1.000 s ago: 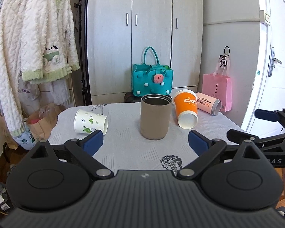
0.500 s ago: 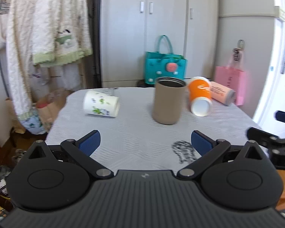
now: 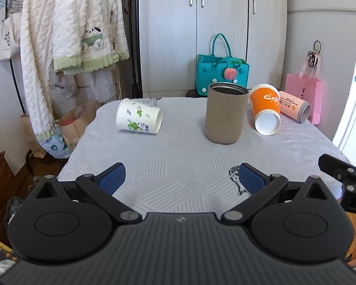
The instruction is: Flip cup upright
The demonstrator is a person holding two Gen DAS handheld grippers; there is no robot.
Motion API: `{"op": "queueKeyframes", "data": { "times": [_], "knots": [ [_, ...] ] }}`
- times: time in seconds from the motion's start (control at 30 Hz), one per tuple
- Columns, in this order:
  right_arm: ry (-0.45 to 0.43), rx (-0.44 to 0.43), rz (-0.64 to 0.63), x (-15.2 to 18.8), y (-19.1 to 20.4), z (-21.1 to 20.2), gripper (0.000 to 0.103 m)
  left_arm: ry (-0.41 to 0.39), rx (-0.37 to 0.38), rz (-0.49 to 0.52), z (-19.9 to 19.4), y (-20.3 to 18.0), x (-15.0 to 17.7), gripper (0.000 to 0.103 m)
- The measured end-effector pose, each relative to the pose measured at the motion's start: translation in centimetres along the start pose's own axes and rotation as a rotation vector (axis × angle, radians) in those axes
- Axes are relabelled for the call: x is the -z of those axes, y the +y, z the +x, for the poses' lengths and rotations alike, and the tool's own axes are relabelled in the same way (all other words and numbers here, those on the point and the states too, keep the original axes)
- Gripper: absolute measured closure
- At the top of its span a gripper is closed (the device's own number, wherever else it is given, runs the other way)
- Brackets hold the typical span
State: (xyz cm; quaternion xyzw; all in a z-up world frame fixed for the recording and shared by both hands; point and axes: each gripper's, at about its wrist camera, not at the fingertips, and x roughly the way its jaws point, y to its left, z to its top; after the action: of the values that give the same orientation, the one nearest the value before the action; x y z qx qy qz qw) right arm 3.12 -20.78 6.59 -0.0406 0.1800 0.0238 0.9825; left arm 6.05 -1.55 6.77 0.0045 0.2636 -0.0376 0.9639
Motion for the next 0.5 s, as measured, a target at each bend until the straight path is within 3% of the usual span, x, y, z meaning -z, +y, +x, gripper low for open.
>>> {"op": "queueKeyframes", "data": {
  "times": [0.5],
  "knots": [
    [0.014,0.032,0.013,0.30,-0.12,0.66,0.000,0.013,-0.008,0.006,0.34,0.03,0.45,0.000]
  ]
}}
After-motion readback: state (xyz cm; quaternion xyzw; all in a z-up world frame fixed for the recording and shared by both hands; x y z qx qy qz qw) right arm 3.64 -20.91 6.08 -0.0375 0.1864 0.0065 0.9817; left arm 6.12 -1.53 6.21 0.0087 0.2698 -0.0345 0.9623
